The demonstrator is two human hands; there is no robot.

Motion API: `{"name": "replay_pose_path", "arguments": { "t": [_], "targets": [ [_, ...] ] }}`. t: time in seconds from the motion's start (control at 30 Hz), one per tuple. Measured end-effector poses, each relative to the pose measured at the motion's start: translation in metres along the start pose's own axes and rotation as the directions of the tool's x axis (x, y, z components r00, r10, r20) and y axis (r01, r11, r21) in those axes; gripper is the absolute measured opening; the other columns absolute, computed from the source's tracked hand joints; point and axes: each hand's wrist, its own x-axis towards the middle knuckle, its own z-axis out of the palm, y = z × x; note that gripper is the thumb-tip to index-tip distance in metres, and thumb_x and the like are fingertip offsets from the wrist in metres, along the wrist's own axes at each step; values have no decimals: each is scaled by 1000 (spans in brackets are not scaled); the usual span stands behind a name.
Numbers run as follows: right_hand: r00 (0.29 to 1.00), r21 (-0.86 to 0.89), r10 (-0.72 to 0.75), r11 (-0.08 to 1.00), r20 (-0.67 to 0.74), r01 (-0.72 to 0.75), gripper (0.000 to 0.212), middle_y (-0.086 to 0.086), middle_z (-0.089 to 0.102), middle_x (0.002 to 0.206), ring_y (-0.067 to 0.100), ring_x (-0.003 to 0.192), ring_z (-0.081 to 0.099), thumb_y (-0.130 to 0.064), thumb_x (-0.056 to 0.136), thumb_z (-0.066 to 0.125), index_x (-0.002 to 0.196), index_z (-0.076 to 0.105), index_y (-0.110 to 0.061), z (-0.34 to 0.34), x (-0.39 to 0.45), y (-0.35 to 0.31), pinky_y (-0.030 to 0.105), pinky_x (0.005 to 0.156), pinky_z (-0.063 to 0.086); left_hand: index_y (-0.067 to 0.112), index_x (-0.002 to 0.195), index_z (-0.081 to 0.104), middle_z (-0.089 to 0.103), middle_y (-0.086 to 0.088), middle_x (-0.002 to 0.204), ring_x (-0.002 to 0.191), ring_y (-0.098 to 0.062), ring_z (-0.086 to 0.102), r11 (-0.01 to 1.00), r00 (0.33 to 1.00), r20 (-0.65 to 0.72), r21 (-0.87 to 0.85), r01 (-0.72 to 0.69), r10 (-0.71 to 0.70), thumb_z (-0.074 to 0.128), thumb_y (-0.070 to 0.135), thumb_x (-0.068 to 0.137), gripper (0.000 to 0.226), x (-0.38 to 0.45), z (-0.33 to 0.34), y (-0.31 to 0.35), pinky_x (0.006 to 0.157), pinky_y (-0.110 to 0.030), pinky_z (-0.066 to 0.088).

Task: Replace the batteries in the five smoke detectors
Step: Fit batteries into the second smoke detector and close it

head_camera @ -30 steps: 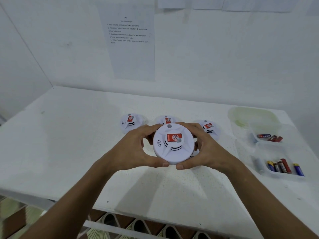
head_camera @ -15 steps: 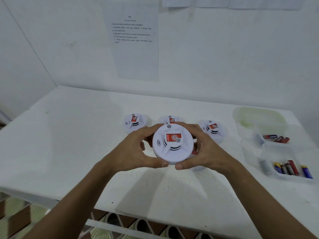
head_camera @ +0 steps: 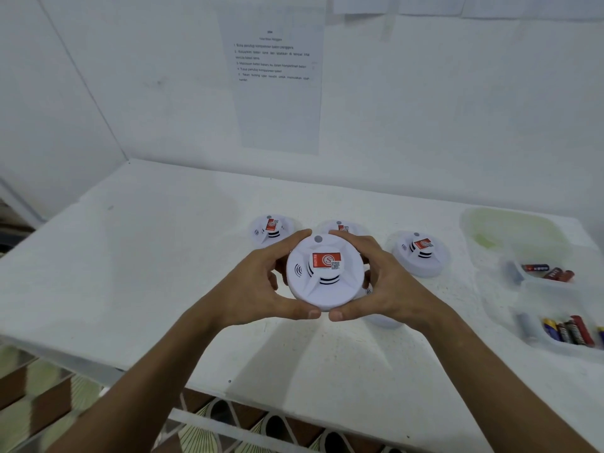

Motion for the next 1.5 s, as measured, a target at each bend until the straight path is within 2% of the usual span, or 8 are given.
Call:
{"name": "replay_pose_path", "arguments": {
  "t": [0.33, 0.5, 0.6, 0.87, 1.07, 1.3, 1.43, 1.5],
  "targets": [
    [1000, 74, -1, 997, 28, -1, 101, -15, 55, 137, 16, 125, 52, -24, 55, 97, 138, 45, -47, 13, 11, 1, 52, 100, 51, 40, 137, 44, 65, 11, 114, 91, -17, 57, 999, 999, 3, -11, 52, -52, 89, 24, 66, 85, -2, -10, -13, 66, -21, 50],
    [1000, 92, 5, 996, 7, -6, 98, -17, 54, 135, 10, 121, 52, -19, 58, 96, 134, 45, -53, 22, 17, 8, 40, 97, 55, 38, 139, 43, 64, 15, 117, 99, -15, 59, 996, 996, 23, 1, 89, -89, 88, 25, 67, 86, -2, -15, -22, 71, -17, 50],
    [1000, 80, 23, 997, -14, -22, 98, -15, 49, 136, 9, 116, 51, -24, 58, 96, 131, 43, -60, 26, 19, 12, 23, 87, 53, 34, 142, 41, 63, 15, 121, 101, -8, 59, 993, 992, 40, 5, 116, -116, 88, 26, 66, 90, -1, -14, -27, 71, -13, 48],
    [991, 93, 99, 992, -90, -91, 113, -12, 44, 135, 9, 111, 52, -21, 55, 97, 148, 34, -38, 38, 21, 21, 18, 79, 50, 33, 142, 40, 59, 16, 126, 108, -9, 58, 993, 993, 11, 7, 119, -119, 90, 26, 65, 92, 1, -13, -42, 71, -14, 49],
    [989, 51, 91, 995, -116, -86, 101, -16, 45, 130, 8, 108, 50, -21, 55, 97, 141, 45, -31, 40, 23, 23, 14, 73, 47, 35, 141, 38, 58, 21, 123, 105, 6, 55, 994, 994, 2, 21, 111, -111, 89, 21, 65, 93, 3, -9, -46, 72, -7, 45],
    [977, 46, 154, 988, -149, -148, 103, -11, 41, 127, 8, 109, 47, -21, 57, 96, 142, 40, -38, 49, 32, 39, 17, 83, 45, 53, 128, 38, 56, 37, 115, 105, 7, 55, 989, 993, -19, 92, 114, -113, 89, 25, 67, 85, 9, -7, -57, 71, -8, 47],
    [969, 40, 203, 979, -144, -199, 107, 0, 51, 133, 16, 117, 52, -42, 44, 96, 138, 45, -41, 62, 41, 54, 26, 88, 52, 37, 130, 50, 62, 22, 116, 103, -4, 58, 984, 994, 5, 139, 107, -109, 91, 24, 61, 82, 16, -5, -71, 78, -16, 50],
    [965, 60, 221, 975, -138, -215, 104, 0, 58, 130, 15, 117, 56, -35, 44, 97, 137, 48, -38, 65, 43, 59, 31, 90, 56, 31, 128, 55, 65, 18, 110, 96, -4, 59, 982, 992, 23, 148, 118, -122, 92, 23, 59, 78, 19, -4, -79, 72, -14, 48]
  ]
}}
